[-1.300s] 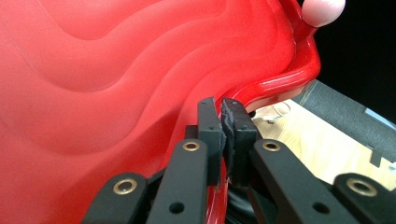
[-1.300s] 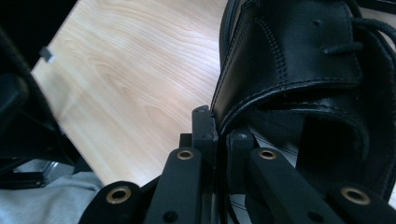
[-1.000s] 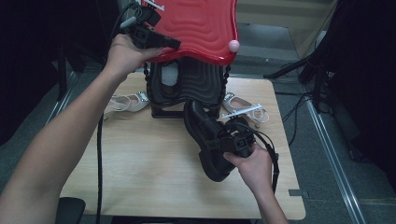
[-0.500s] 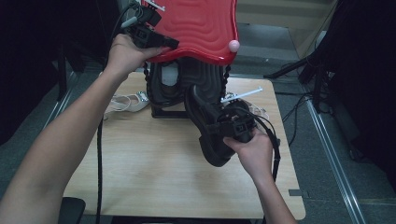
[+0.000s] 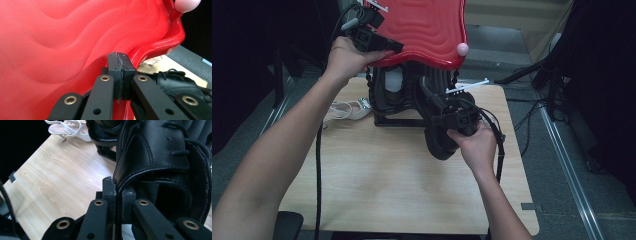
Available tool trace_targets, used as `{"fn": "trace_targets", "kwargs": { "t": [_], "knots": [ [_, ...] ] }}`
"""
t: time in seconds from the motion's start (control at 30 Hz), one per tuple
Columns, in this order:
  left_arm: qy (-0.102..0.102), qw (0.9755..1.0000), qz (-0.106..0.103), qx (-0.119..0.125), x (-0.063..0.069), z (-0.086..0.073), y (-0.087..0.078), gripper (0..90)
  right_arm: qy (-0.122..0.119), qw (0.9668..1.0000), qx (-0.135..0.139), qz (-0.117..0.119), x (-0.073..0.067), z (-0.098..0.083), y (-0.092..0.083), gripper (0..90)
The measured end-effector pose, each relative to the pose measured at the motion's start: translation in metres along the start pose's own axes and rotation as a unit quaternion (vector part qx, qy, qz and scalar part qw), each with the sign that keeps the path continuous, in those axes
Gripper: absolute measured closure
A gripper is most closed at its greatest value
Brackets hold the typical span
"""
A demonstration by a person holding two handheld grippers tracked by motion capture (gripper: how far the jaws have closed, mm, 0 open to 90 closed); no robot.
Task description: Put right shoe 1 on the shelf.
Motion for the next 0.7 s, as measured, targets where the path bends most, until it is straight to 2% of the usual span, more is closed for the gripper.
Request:
{"fn": "trace_targets", "kwargs": {
  "t": [0.2, 0.33, 0.53, 0.6, 0.7],
  "knots": [
    [-0.001, 1.0, -0.001, 0.0, 0.0, 0.0, 0.0, 90.0, 0.017, 0.9996, 0.017, -0.018, 0.008, 0.014, 0.01, 87.0],
    [-0.003, 1.0, -0.001, -0.001, 0.0, 0.0, 0.0, 90.0, 0.007, 0.9977, 0.032, -0.058, 0.009, 0.023, 0.017, 86.9],
    [-0.001, 1.0, -0.001, -0.002, 0.0, -0.001, 0.0, 90.0, 0.003, 0.9943, 0.05, -0.094, 0.01, 0.035, 0.029, 87.0],
    [-0.001, 1.0, 0.0, -0.001, 0.0, -0.001, 0.0, 90.0, 0.003, 0.9936, 0.053, -0.1, 0.009, 0.038, 0.033, 86.9],
    [-0.002, 1.0, -0.002, -0.002, 0.0, -0.001, 0.0, 90.0, 0.005, 0.9941, 0.058, -0.091, 0.007, 0.044, 0.04, 87.0]
  ]
}}
Point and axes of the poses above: each handheld gripper's, and its own axes: y roughly forward along the jaws, z roughly out of its top, x roughly to its right, the point moved 7 cm from there along y, roughly forward along the jaws, and after that the axes turned 15 degrees about -x, right-handed, at the moved point
